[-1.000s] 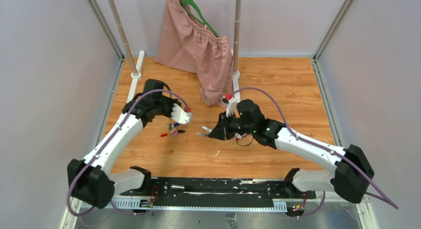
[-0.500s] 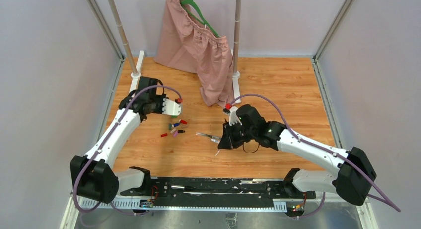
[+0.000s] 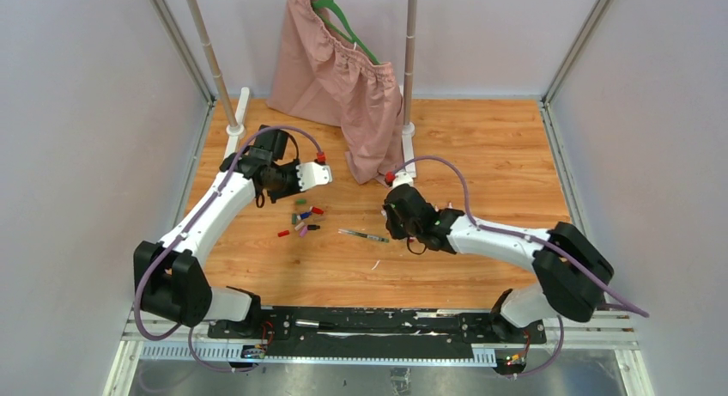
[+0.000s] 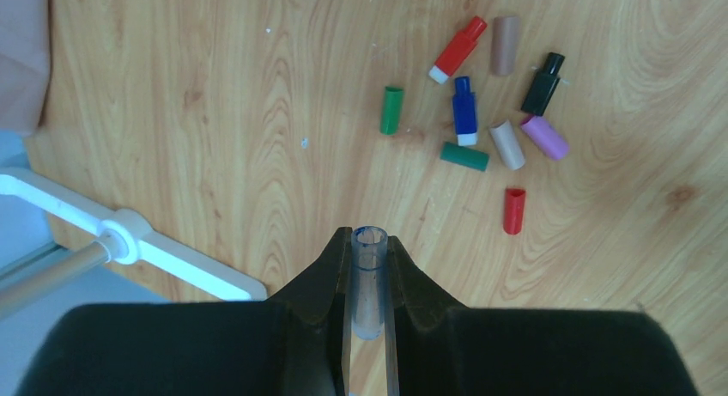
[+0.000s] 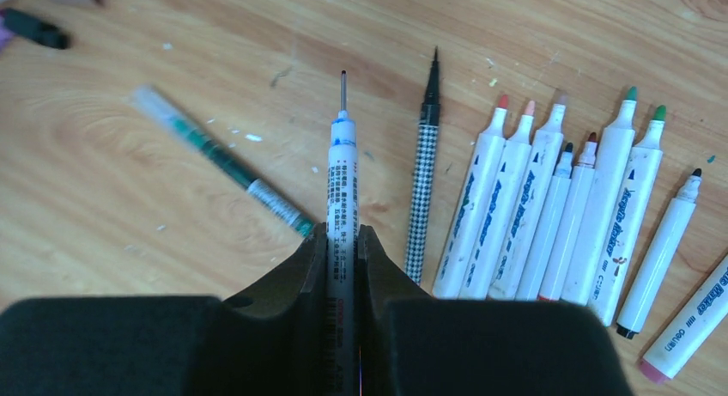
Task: Open the pen caps
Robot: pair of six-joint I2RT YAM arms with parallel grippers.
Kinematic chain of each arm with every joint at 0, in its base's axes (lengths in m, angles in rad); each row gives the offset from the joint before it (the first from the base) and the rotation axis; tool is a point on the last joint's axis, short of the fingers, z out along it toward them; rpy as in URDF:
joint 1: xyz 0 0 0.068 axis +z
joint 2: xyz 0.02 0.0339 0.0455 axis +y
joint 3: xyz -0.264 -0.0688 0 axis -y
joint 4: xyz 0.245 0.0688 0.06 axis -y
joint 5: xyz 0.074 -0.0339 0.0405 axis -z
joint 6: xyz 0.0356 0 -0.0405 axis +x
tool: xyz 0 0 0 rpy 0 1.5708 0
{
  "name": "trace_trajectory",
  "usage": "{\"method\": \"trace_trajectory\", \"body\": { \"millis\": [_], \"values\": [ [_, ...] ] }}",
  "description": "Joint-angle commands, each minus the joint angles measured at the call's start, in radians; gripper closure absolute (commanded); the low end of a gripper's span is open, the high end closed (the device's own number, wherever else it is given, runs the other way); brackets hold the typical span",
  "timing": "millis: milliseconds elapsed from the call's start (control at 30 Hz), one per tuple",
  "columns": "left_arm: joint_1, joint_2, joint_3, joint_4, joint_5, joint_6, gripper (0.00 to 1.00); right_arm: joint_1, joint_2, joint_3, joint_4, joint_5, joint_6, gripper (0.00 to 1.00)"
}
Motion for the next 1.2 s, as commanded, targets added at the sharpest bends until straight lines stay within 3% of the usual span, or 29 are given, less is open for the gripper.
{"method": "trace_trajectory", "body": {
  "millis": [0, 400, 533, 667, 767, 967, 1167],
  "values": [
    [-0.004, -0.006, -0.005, -0.023, 0.052, -0.064, 1.00, 0.023, 0.087, 0.021, 0.088, 0.158, -0.009, 1.00],
    [-0.015, -0.008, -0.024, -0.023, 0.081, -0.088, 1.00, 0.029, 0.217, 0.003, 0.148, 0.162, 0.030, 0.67],
    [-0.023, -0.006, -0.029, -0.023, 0.083, -0.088, 1.00, 0.029, 0.207, -0.024, 0.145, 0.166, 0.041, 0.65],
    [-0.040, 0.008, -0.021, -0.021, 0.093, -0.097, 1.00, 0.029, 0.186, -0.037, 0.125, 0.176, 0.046, 0.72],
    [-0.093, 0.076, 0.005, -0.020, 0.119, -0.142, 1.00, 0.029, 0.107, -0.059, 0.096, 0.206, 0.052, 0.80],
    [-0.172, 0.225, 0.036, 0.044, 0.122, -0.246, 1.00, 0.027, -0.061, -0.098, 0.055, 0.217, 0.075, 0.63],
    [-0.189, 0.342, 0.054, 0.115, 0.130, -0.301, 0.85, 0.028, -0.222, -0.147, 0.003, 0.182, 0.095, 0.54]
  ]
}}
